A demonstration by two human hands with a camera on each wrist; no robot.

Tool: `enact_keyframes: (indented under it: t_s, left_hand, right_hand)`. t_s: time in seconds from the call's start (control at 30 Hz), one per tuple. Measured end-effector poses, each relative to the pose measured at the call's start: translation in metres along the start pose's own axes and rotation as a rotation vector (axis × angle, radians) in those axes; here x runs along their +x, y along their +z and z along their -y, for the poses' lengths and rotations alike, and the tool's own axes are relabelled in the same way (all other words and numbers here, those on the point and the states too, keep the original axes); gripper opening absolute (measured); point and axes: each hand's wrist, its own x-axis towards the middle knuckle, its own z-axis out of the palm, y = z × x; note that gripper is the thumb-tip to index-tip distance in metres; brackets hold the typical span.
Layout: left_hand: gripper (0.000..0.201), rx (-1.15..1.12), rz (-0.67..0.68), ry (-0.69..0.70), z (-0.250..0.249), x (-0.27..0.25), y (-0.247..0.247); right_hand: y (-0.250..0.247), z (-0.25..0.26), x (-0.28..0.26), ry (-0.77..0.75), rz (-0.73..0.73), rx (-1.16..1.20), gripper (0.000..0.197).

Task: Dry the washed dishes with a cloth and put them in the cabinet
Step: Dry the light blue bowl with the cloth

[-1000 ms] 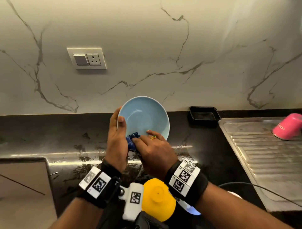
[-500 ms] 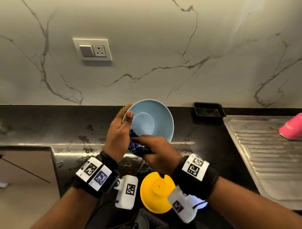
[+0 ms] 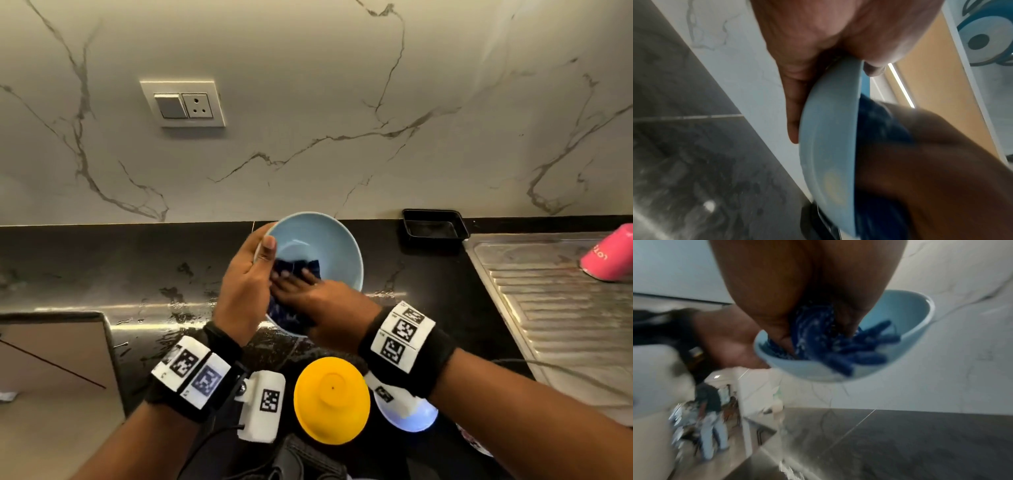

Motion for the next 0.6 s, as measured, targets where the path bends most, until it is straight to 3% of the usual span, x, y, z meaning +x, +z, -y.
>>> enact_keyframes:
  t_s: [0.07, 0.17, 0.23, 0.3, 0.37, 0.43, 0.5, 0.6]
  left_hand:
    - [0.038, 0.048, 0.005, 0.014, 0.001, 0.002, -0.008]
    - [0.048, 0.089, 0.046, 0.018, 0.004, -0.002, -0.008]
    - [0.05, 0.111, 0.044, 0.021, 0.005, -0.001, -0.003]
    - [0.05, 0.149, 0.044, 0.037, 0.003, 0.001, 0.001]
    - [0.048, 0.085, 0.001, 0.024, 0.0, 0.003, -0.003]
    - [0.043, 0.064, -0.03, 0.015, -0.002, 0.003, -0.011]
    - [0.045, 0.104, -0.011, 0.023, 0.0, 0.002, -0.016]
    - [0.055, 0.123, 0.016, 0.025, 0.003, 0.001, -0.014]
  right_hand:
    - [0.002, -0.009, -0.01, -0.078, 0.095, -0.151, 0.067]
    - [0.0, -0.031, -0.017, 0.001, -0.026, -0.294, 0.064]
    - [-0.008, -0.029, -0.006, 0.148, -0.075, -0.223, 0.071]
    - [-0.016, -0.012, 0.007, 0.188, -0.105, 0.005, 0.074]
    - [-0.017, 0.004, 0.011, 0.067, -0.047, 0.039, 0.073]
    - [-0.013, 0.001, 0.002, -0.093, 0.097, -0.141, 0.069]
    - [-0.009, -0.012, -0.007, -0.079, 0.142, -0.285, 0.061]
    - [-0.009, -0.025, -0.002, 0.066, -0.038, -0.364, 0.06]
